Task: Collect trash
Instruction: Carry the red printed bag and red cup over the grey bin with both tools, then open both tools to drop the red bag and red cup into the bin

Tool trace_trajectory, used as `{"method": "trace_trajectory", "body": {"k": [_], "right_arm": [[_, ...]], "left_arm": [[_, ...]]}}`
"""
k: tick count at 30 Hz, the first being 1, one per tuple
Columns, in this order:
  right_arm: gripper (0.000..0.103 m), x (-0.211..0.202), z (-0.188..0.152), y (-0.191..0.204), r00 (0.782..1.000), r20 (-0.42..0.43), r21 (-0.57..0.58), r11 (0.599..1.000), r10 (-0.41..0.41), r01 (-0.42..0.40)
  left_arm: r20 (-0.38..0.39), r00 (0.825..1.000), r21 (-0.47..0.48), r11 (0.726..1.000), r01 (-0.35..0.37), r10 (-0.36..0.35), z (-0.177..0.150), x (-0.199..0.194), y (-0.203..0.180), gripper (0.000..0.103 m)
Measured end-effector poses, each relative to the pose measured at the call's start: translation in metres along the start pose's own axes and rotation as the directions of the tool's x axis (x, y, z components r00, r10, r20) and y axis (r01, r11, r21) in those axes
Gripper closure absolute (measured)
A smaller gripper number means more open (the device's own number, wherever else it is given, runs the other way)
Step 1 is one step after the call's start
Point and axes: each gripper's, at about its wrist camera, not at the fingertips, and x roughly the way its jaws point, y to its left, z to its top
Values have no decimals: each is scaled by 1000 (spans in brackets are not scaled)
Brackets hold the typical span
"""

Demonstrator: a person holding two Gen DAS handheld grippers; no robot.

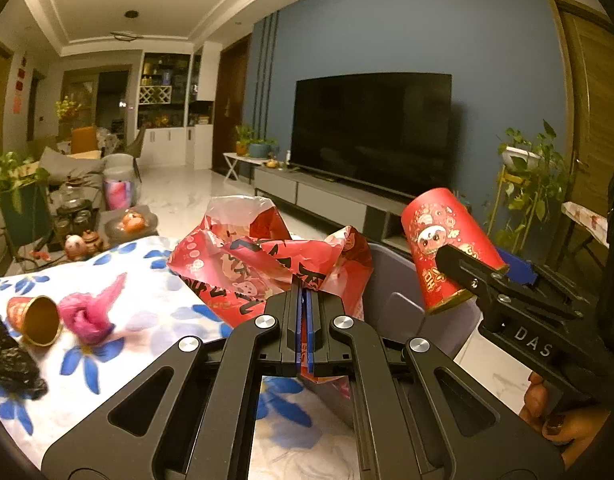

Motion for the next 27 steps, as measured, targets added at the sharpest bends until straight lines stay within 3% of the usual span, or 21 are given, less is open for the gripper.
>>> {"method": "trace_trajectory", "body": {"k": [19,27], "right_arm": [[42,6,5,-21,999,13,49,998,-36,35],[41,11,8,-24,999,15,63,997,-40,39]], "left_arm": [[-40,997,31,997,65,-64,-4,46,-30,102],[-64,994,-7,996,91,-91,-8,62,-32,100]]}}
